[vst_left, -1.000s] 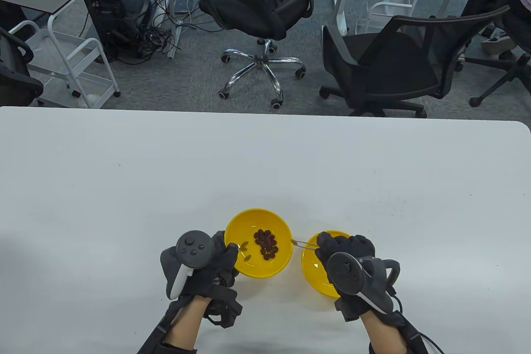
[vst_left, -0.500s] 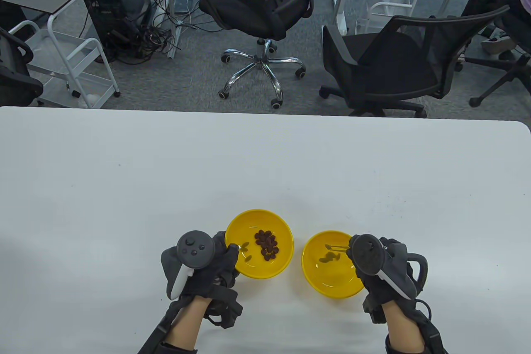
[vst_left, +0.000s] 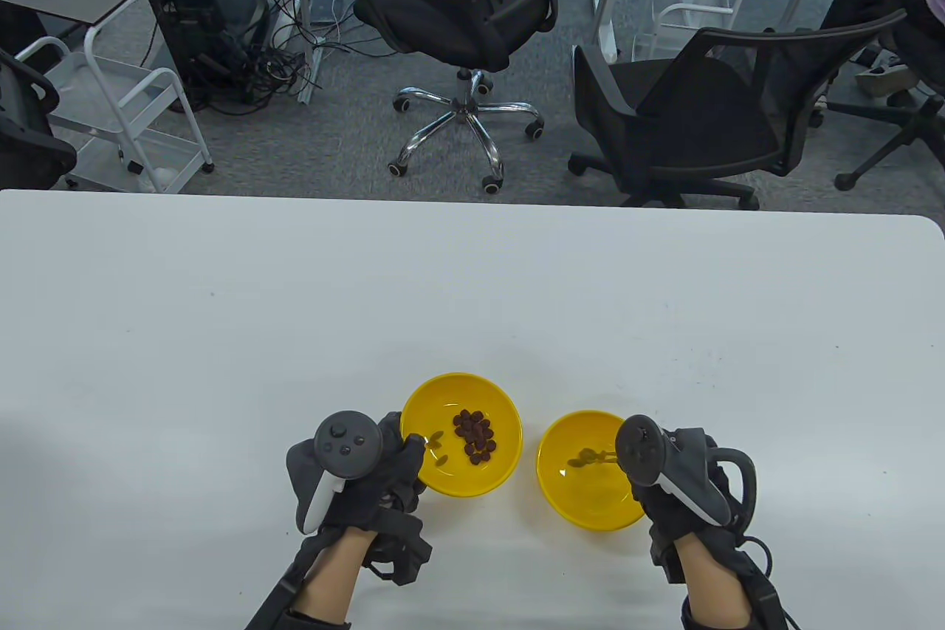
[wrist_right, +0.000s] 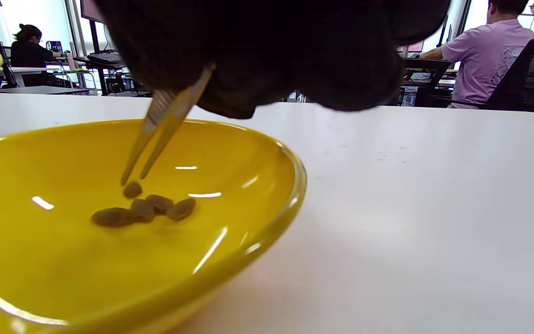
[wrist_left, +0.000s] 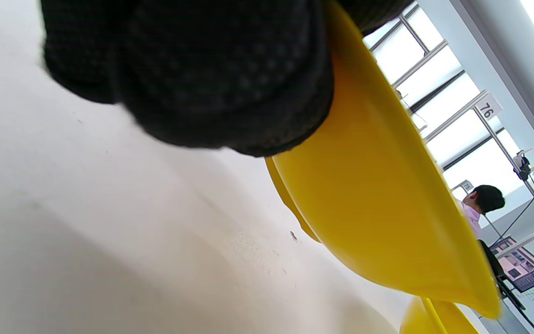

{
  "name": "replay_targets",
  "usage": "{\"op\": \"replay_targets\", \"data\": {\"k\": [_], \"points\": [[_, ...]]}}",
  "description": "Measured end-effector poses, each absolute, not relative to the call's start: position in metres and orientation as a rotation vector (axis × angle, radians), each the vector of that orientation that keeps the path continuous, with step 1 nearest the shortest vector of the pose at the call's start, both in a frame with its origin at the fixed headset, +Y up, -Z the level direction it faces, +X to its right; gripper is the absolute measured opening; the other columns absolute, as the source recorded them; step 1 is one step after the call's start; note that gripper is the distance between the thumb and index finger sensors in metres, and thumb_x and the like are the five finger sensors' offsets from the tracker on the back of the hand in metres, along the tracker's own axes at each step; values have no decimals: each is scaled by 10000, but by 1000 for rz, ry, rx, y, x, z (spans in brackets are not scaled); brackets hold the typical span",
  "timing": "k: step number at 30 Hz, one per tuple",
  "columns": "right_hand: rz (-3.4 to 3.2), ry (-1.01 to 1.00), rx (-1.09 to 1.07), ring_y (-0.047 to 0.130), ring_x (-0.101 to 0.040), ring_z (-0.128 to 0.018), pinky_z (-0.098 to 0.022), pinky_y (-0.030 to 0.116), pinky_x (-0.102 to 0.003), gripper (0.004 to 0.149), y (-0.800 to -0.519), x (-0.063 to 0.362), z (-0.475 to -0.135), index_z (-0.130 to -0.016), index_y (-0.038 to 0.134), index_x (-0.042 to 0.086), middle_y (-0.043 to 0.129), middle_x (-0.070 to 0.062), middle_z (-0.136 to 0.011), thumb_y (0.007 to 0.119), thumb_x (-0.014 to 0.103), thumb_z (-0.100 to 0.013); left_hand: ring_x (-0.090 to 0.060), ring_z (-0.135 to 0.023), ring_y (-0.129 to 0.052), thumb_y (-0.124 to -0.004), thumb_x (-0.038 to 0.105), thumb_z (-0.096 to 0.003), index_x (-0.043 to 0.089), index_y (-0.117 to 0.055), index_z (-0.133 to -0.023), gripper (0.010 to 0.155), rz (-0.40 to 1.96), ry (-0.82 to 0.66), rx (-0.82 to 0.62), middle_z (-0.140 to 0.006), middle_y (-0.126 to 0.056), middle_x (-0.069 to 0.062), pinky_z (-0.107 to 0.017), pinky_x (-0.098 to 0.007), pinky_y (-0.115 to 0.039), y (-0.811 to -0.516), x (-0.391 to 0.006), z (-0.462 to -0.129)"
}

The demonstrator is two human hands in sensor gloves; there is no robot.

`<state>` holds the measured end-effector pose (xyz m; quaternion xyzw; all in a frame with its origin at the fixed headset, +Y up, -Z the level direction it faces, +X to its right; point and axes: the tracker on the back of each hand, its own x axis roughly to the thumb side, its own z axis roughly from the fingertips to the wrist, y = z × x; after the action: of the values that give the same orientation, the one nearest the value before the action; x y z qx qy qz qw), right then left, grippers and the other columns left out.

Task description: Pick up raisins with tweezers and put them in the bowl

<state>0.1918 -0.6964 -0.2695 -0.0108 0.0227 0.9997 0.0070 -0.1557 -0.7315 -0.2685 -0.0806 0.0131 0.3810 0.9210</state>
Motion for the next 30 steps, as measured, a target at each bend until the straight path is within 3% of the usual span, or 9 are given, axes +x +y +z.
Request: {"op": "replay_targets", "data": {"k": [8,21,30], "points": [[3107,43,-51,951,-211,-424,-631,619,-573,468,-694,195,-269,-809,941,114,924,-45,-584,818,335,-416,-63,-155,-1028,-650,345,-543,-79,-593,-961,598,783,26,-166,-397,-1031,-58,-354,-392,-898,-731,-156,-268],[3082,-169,-38,950,-192,-427,-628,629,-564,478,-684,191,-261,-827,918,125,915,-32,-593,798,351,-424,-63,-157,-1027,-649,346,-543,-78,-592,-962,599,790,19,-160,-397,-1030,-56,-355,-391,-898,-731,-155,-268],[2930,-382,123,954,-177,-422,-617,645,-557,479,-685,168,-252,-829,911,130,914,-21,-592,787,359,-427,-62,-157,-1027,-649,346,-544,-79,-593,-962,598,809,14,-167,-397,-1030,-57,-355,-391,-898,-732,-153,-268]]}}
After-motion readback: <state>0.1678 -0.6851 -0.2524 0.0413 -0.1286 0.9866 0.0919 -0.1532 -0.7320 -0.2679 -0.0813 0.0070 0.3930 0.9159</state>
